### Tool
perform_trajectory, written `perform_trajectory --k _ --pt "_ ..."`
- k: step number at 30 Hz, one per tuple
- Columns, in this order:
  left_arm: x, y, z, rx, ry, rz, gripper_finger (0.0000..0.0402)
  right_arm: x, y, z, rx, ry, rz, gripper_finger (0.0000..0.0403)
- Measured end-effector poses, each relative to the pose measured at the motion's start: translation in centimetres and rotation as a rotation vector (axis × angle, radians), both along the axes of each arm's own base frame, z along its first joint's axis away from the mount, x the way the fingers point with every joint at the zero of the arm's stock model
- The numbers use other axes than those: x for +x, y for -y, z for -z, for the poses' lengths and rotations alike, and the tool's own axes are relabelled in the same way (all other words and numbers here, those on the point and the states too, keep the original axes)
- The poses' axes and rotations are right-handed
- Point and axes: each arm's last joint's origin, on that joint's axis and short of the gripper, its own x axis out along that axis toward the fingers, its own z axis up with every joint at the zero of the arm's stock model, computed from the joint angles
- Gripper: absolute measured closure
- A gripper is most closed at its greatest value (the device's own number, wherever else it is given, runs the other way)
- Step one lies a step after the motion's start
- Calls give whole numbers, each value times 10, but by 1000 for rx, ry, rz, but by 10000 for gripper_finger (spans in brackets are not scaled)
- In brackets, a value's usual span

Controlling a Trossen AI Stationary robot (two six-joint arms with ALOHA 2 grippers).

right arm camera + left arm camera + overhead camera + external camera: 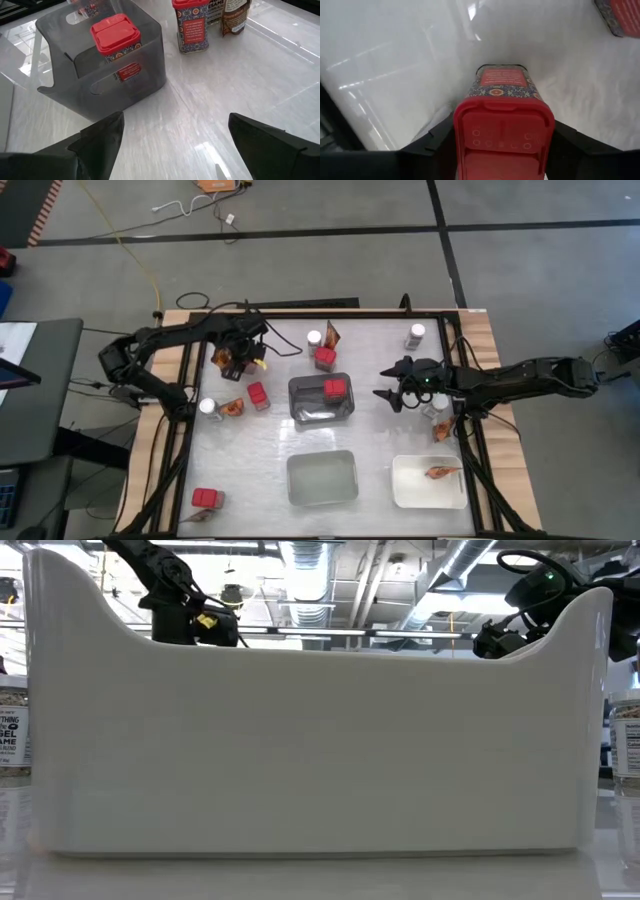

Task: Sort spices by type
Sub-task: Put the red seasoning can into the black bin

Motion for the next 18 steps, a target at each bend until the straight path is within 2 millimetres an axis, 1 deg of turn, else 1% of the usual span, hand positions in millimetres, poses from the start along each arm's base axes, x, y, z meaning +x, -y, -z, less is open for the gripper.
perform_trajectory --k 4,10,14,18 --pt "8 1 -13 23 36 -23 196 0 0 0 0 0 0 17" --pt "26 4 -46 64 141 -64 196 0 0 0 0 0 0 17" --pt "40 11 -76 92 251 -137 196 0 0 0 0 0 0 17" --pt "57 30 -110 94 405 -209 196 0 0 0 0 0 0 17"
